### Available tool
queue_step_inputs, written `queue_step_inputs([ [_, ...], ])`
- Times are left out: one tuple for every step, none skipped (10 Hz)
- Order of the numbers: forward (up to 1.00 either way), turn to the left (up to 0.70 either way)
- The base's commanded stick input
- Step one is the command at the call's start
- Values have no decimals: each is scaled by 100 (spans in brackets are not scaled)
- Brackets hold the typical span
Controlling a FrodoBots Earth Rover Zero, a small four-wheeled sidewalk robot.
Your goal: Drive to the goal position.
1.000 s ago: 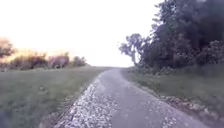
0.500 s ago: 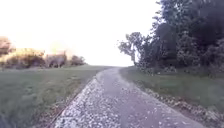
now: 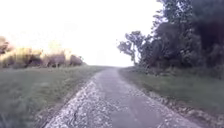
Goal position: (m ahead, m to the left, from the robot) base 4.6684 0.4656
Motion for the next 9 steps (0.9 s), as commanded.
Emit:
queue_step_inputs([
  [67, 0],
  [67, 0],
  [67, 0],
  [67, 0],
  [67, 0],
  [67, 0],
  [67, 0],
  [67, 0],
  [67, 0],
])
